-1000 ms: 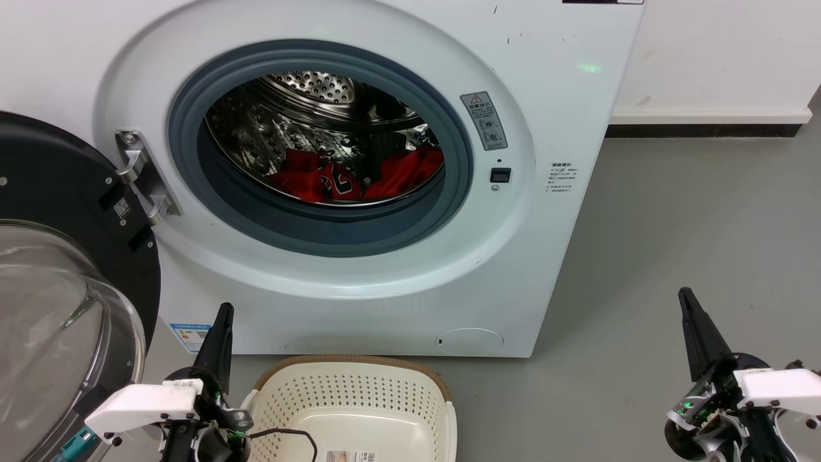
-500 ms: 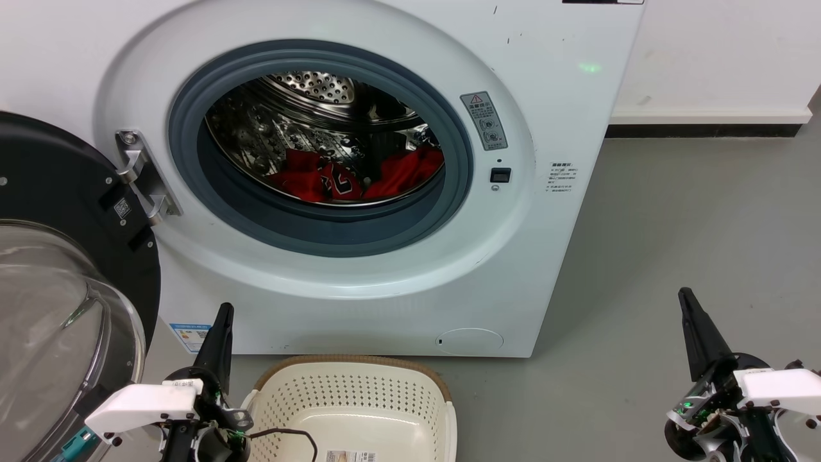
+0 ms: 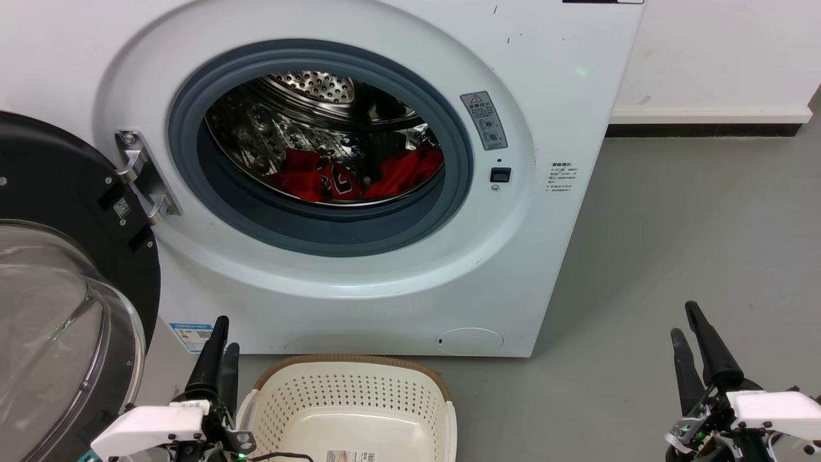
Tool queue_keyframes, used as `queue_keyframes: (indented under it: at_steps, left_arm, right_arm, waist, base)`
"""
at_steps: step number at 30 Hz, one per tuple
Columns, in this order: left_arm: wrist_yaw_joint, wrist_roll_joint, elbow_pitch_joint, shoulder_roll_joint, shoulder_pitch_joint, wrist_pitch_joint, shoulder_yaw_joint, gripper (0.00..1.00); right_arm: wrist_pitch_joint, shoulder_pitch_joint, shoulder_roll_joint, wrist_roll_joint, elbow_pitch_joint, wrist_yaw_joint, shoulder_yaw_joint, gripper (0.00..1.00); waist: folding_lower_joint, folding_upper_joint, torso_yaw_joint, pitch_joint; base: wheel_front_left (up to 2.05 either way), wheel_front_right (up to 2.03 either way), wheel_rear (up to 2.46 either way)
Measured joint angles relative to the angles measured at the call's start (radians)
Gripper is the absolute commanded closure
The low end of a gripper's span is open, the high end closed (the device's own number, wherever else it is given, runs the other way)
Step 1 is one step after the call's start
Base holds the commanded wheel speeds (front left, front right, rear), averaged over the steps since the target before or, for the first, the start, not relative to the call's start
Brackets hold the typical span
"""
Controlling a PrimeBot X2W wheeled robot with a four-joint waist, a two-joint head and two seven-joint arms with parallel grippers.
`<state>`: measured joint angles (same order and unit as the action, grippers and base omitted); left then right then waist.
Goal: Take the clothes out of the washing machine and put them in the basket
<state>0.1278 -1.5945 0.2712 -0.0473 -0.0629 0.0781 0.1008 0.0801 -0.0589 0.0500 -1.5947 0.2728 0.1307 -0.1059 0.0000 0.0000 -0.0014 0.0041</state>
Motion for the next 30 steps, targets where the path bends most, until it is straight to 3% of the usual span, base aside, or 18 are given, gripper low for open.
queue_keyframes:
  at_steps: [6, 11, 19, 30]
  left_arm:
    - [0.000, 0.045, -0.009, 0.000, 0.008, -0.028, 0.007, 0.00]
    - [0.000, 0.111, -0.011, 0.000, 0.013, -0.049, 0.036, 0.00]
    - [0.000, 0.222, -0.037, 0.000, 0.013, -0.083, 0.078, 0.00]
    - [-0.069, 0.435, -0.177, 0.000, 0.011, -0.125, 0.113, 0.00]
  right_arm:
    - [-0.028, 0.003, -0.001, 0.033, -0.005, 0.000, -0.007, 0.00]
    - [-0.049, 0.003, -0.001, 0.145, -0.011, 0.000, -0.030, 0.00]
    - [-0.082, 0.003, -0.002, 0.404, -0.072, 0.000, -0.049, 0.00]
    - [-0.125, 0.002, -0.003, 0.787, -0.211, 0.000, -0.058, 0.00]
  waist:
    - [0.0000, 0.0000, -0.001, 0.001]
    - [0.0000, 0.0000, -0.002, 0.002]
    - [0.0000, 0.0000, -0.004, 0.006]
    - [0.0000, 0.0000, -0.006, 0.017]
  base:
    - [0.00, 0.00, 0.00]
    - [0.00, 0.00, 0.00]
    - [0.00, 0.00, 0.00]
    - [0.00, 0.00, 0.00]
